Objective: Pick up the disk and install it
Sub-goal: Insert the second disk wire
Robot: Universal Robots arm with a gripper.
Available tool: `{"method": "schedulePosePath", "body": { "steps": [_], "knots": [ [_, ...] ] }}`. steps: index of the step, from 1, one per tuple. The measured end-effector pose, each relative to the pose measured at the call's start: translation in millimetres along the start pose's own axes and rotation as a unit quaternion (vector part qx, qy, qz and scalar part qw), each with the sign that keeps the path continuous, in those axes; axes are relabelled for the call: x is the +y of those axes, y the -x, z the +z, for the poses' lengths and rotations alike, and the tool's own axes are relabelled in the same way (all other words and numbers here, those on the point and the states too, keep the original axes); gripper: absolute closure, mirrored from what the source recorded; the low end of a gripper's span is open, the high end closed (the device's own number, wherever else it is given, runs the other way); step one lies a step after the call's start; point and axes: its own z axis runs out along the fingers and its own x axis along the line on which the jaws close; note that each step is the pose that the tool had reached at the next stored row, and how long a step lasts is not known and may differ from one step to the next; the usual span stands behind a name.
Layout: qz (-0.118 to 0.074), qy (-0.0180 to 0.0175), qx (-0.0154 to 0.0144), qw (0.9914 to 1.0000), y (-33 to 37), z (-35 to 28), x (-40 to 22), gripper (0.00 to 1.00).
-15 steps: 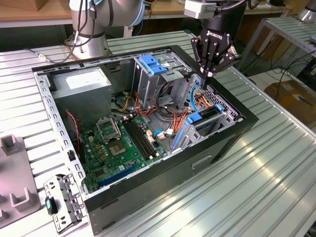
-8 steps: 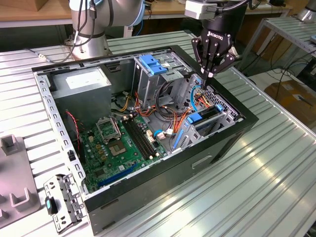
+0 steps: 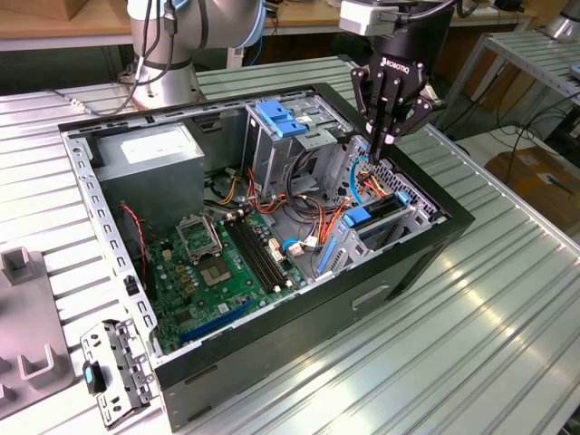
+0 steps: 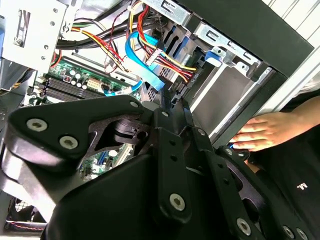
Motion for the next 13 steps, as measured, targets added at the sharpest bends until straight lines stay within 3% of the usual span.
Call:
{"method": "schedulePosePath", "body": {
  "steps": [5, 7, 8, 13],
  "knots": [
    [0.0, -0.0001, 0.0018, 1.0, 0.7, 0.3, -1.0, 0.76],
    [0.0, 0.0, 0.003, 1.0, 4.7, 0.5, -2.9, 0.76],
    [0.0, 0.0, 0.0032, 0.99999, 8.0, 1.7, -3.6, 0.76],
    [0.0, 0.0, 0.0038, 0.99999, 10.8, 11.4, -3.7, 0.76]
  ]
}}
